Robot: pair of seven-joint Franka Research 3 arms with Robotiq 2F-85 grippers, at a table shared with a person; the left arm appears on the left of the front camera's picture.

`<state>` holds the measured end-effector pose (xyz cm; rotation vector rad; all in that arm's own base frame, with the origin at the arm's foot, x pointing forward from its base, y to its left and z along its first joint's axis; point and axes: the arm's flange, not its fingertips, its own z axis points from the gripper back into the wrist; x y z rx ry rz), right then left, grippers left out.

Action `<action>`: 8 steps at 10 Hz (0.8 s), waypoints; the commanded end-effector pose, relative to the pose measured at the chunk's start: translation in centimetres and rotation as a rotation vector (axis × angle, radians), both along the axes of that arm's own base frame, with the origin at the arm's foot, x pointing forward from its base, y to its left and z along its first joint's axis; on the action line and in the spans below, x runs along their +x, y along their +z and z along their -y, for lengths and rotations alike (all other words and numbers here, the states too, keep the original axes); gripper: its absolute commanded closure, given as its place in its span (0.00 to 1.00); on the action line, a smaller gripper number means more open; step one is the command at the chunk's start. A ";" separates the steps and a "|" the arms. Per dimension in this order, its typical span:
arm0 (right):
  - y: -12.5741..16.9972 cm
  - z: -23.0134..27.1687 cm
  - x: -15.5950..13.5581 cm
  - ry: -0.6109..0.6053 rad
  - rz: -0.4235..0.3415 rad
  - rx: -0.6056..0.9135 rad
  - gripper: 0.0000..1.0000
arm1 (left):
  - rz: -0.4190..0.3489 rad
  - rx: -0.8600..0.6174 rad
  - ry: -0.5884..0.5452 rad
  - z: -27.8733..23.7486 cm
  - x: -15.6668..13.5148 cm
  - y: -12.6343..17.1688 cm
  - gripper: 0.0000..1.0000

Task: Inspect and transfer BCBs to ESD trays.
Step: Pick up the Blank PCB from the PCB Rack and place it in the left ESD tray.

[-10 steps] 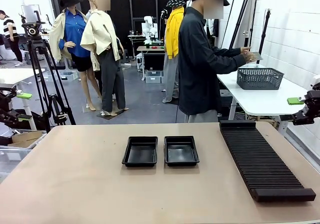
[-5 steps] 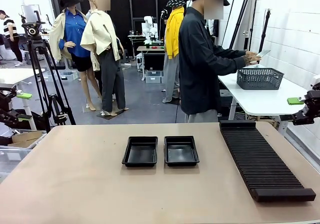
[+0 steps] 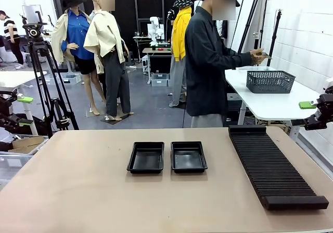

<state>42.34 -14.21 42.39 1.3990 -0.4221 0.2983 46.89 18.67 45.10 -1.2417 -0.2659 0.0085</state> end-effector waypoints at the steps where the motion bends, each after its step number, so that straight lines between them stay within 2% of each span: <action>1: -0.1 0.0 -0.1 0.000 -0.003 0.002 0.00 | -0.004 0.007 0.008 0.1 0.0 0.4 0.00; 8: -0.1 0.0 -0.1 0.000 -0.003 0.002 0.00 | -0.004 0.007 0.008 0.1 0.0 0.4 0.00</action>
